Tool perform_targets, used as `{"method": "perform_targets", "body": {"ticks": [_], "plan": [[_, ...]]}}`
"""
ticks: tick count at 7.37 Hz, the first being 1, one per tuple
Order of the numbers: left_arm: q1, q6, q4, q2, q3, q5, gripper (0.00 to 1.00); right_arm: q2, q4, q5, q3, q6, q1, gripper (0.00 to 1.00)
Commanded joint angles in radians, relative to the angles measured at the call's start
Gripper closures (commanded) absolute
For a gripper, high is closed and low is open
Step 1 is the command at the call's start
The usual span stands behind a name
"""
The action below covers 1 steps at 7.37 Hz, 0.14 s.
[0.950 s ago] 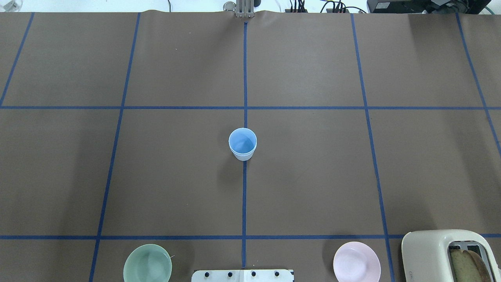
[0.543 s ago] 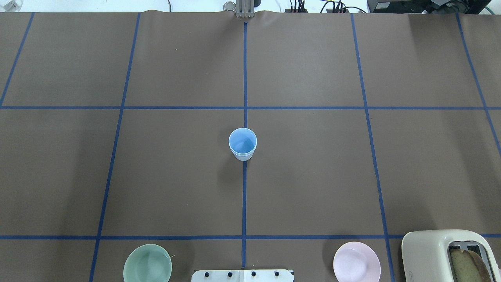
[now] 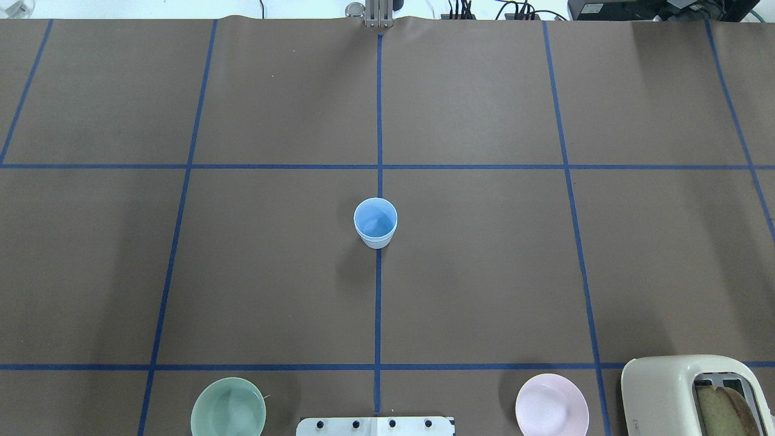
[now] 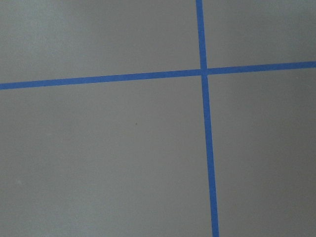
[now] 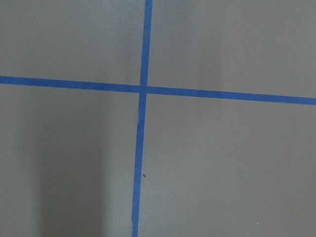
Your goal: Stack blue cups with both arms
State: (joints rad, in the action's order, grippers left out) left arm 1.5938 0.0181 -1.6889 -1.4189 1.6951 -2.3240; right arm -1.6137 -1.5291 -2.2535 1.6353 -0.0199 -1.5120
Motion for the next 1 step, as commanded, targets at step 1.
{"method": "perform_targets", "body": {"ticks": [1], "plan": [[0.0,-0.001,0.0,0.0,-0.002,0.002,0.02,0.005,0.0,0.0,-0.002,0.0,0.004,0.0]]}}
